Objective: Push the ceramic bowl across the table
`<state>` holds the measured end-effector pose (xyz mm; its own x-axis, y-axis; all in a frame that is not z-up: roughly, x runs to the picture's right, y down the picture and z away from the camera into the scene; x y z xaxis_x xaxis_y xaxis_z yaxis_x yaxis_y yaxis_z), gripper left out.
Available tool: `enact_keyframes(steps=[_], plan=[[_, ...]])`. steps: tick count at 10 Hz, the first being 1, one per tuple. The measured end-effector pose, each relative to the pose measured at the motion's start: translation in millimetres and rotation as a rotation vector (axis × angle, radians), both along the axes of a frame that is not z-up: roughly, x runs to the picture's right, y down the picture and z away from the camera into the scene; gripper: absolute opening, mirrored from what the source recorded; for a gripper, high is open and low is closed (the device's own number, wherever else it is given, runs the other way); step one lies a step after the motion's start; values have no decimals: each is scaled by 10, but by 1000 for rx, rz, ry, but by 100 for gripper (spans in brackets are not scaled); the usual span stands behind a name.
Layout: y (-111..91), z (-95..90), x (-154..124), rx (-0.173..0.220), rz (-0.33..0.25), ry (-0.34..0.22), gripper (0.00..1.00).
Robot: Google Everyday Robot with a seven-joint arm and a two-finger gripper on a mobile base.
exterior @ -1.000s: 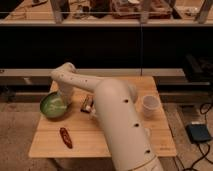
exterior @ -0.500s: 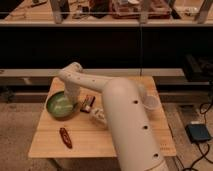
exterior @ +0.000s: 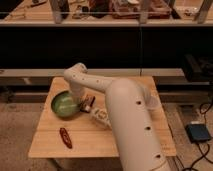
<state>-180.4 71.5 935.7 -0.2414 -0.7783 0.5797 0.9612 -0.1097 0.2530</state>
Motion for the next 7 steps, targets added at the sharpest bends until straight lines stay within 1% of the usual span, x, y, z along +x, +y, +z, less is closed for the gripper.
enact_keyframes(steps=[1,2,4,6,7], plan=[[14,11,45,-11,20,16,0],[24,26,171,-23,46,39,0],[28,50,340,-29,76,67,0],[5,14,510,-21,134,83,0],[3,15,629,-16,140,102,0]])
